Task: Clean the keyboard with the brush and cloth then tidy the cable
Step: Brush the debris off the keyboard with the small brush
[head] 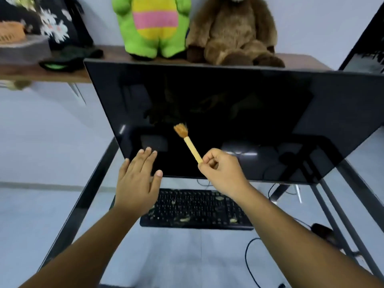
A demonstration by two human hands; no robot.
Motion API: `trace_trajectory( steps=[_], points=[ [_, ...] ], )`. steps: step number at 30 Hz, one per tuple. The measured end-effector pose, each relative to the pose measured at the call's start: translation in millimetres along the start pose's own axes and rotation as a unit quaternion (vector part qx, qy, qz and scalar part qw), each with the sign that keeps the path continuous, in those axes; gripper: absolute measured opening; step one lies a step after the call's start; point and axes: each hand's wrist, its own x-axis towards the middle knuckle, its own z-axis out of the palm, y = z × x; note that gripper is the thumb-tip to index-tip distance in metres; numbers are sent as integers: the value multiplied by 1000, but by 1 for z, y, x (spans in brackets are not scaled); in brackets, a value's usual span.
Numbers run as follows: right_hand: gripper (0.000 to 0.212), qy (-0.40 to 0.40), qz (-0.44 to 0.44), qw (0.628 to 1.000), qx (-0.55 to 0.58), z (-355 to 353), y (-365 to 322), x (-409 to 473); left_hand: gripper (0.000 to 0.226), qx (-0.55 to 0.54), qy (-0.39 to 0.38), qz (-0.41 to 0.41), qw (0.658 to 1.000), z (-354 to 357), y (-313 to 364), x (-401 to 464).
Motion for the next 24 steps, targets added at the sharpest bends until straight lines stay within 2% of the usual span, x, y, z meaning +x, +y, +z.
trace_trajectory(
  steps=[6, 10, 14, 18, 24],
  points=[
    [11, -1, 84, 996, 0, 50, 54, -16, 75, -37, -125, -119, 984, 60, -31, -52],
    [7, 28, 132, 990, 34, 80, 75, -26, 74, -15, -219, -158, 963, 80, -61, -72],
    [7, 84, 117, 986, 84, 111, 77, -27, 98, -1, -301, -153, 941, 88, -91, -77],
    [25, 142, 142, 970, 137, 139, 72, -14, 118, -14, -363, -137, 921, 98, -112, -71],
    [36, 163, 170, 957, 168, 182, 66, 9, 122, -11, -385, -98, 918, 112, -133, -68]
  ],
)
